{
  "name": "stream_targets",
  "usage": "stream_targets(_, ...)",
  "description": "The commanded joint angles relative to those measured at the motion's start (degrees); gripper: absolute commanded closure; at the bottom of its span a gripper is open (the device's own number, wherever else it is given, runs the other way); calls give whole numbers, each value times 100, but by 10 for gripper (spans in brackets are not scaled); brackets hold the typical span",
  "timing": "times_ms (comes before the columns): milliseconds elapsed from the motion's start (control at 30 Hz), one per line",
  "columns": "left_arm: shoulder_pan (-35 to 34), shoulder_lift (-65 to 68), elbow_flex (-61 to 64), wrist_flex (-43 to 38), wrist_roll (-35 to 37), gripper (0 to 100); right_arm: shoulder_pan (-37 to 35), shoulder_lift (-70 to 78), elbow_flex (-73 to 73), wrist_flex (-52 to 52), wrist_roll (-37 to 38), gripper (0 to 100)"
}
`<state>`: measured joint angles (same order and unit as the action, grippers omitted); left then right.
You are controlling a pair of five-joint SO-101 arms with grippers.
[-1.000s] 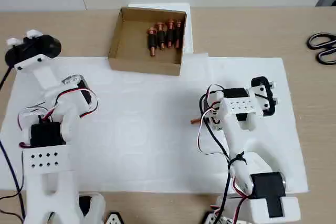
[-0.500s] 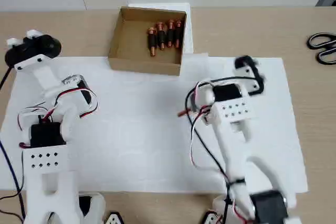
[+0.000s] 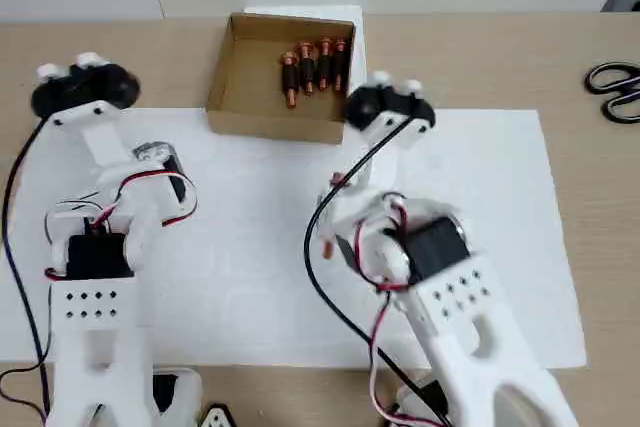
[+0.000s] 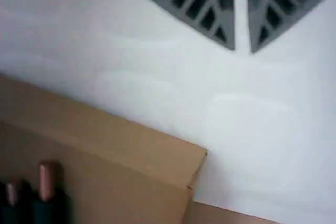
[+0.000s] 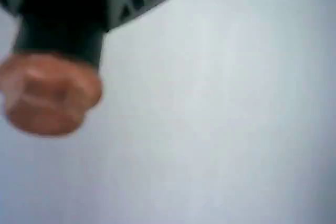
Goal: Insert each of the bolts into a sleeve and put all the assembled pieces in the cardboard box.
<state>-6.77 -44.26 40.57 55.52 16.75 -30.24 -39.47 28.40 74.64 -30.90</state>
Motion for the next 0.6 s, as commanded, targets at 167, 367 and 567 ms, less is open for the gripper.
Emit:
stream_targets(167,343,-26,-295,-141,-413,993,593,-629,-334,-40,1345,995)
stream_targets(367,404,26,-523,-141,-615,994,998,-110,-334,-1578,2716,995)
stream_targets(567,686,1002,-1675,149,-624,994,1235,2000,-598,-3134,2760,996)
